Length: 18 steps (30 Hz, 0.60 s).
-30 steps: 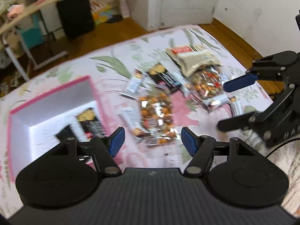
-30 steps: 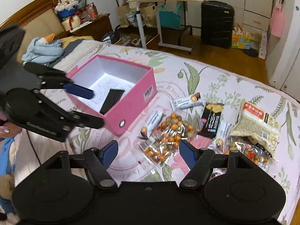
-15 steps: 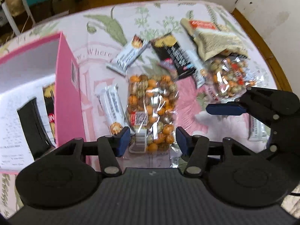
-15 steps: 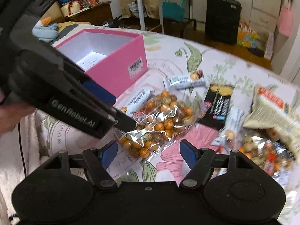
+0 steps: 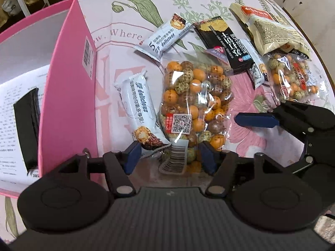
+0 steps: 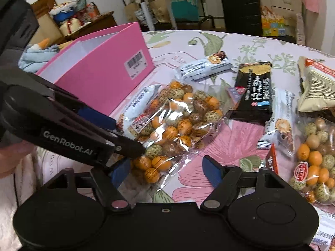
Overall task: Organize snacks
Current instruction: 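Grasp the clear bag of orange coated nuts with the left gripper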
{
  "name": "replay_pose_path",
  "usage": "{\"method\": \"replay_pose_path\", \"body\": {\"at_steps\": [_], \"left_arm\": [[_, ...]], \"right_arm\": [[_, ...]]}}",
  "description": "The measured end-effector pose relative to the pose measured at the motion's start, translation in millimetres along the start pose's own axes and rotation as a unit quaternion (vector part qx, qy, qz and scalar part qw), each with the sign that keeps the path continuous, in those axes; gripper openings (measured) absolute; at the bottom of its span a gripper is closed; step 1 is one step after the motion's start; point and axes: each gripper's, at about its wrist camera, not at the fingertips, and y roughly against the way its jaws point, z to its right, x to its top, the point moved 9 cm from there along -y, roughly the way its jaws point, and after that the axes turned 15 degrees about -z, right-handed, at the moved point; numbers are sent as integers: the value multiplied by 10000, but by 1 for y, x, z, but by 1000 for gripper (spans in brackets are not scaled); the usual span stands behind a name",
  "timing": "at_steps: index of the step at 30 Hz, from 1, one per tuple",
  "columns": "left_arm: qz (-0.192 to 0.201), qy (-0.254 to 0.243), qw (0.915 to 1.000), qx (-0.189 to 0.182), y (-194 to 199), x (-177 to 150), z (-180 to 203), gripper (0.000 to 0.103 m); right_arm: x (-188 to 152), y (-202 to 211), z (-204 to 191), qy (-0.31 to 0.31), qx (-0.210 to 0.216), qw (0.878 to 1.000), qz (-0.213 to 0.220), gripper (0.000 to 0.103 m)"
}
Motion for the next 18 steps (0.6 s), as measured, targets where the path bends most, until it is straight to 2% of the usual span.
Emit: {"method": "replay_pose_path", "body": {"at_steps": [4,8,13,18], "left_arm": [[-16,43,10000,-55,-2,-1,1,63],[-91,286,9990,-318,-2,-4,-1,62],[-207,428,9963,-720,-1,-5,0,62],[-421,538,9902,-1222,0,-10,4,62]], "right_arm": [[-2,-1,-7,33,170,9998,-59,83],[-6,-3,-18,229,367,9989,-161,83],[-7,-3,-23,161,307,9993,-151,84],[-9,-1,-23,135,297,9982,-497,85]]}}
